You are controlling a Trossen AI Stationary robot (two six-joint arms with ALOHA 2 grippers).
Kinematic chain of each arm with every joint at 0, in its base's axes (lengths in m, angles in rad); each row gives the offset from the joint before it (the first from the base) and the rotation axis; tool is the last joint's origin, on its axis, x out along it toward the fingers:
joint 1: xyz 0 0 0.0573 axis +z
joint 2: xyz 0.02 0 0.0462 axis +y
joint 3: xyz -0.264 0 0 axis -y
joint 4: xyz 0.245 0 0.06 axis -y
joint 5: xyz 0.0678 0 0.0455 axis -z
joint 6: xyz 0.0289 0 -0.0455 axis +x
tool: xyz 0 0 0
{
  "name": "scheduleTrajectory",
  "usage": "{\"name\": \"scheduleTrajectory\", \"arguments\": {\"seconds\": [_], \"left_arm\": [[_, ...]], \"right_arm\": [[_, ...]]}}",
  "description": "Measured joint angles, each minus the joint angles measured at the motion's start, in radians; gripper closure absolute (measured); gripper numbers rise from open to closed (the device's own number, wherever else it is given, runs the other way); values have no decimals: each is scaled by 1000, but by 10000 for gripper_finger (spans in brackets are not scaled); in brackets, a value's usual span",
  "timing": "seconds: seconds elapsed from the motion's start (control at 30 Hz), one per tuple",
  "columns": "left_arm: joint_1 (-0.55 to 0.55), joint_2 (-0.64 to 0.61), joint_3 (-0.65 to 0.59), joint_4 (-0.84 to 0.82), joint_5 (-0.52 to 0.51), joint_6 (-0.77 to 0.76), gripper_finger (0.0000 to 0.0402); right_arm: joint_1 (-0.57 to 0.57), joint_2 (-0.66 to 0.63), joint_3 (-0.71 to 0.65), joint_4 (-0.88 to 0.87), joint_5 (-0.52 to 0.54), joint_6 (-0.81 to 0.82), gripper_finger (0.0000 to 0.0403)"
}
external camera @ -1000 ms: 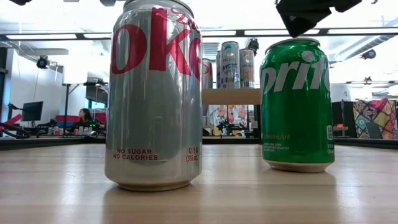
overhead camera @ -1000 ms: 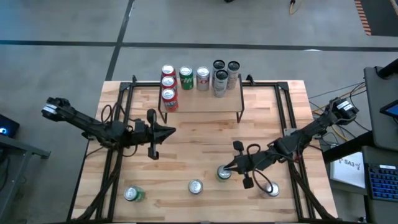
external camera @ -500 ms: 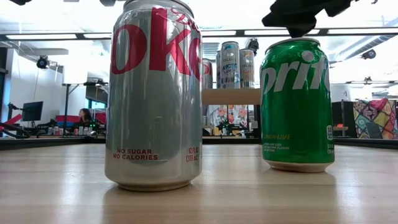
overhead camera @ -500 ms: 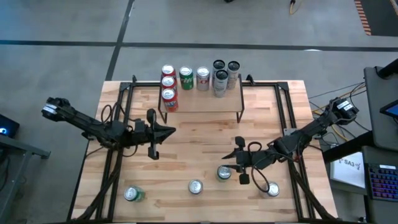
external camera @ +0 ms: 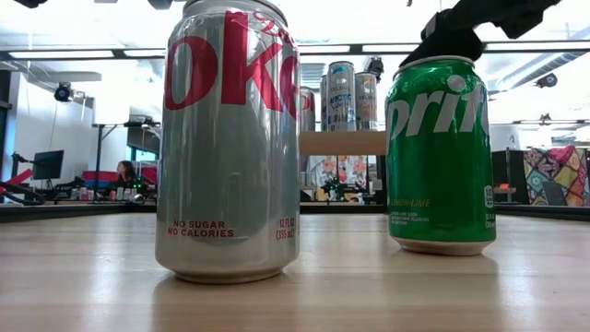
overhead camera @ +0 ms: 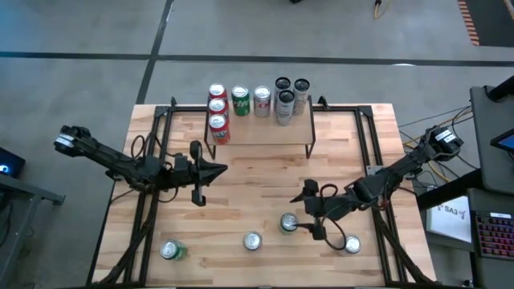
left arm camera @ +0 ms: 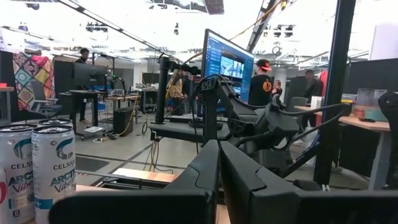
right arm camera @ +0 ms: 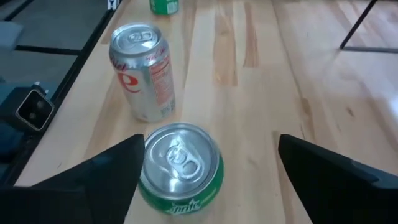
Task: Place canned beverage on shelf
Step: Put the right green soda can on the shelf aligned with the other green soda can
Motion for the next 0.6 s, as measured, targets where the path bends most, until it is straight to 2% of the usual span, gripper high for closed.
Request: {"name": "scheduleTrajectory", "arguments": {"seconds": [0.33, 0.6], "left_arm": [[1, 0, 0, 1, 0, 7, 402], [1, 0, 0, 1, 0, 8, 402]], "right_arm": [[0, 58, 35, -47, -3, 7, 40], [0, 157, 243, -361, -11, -1, 39]]}}
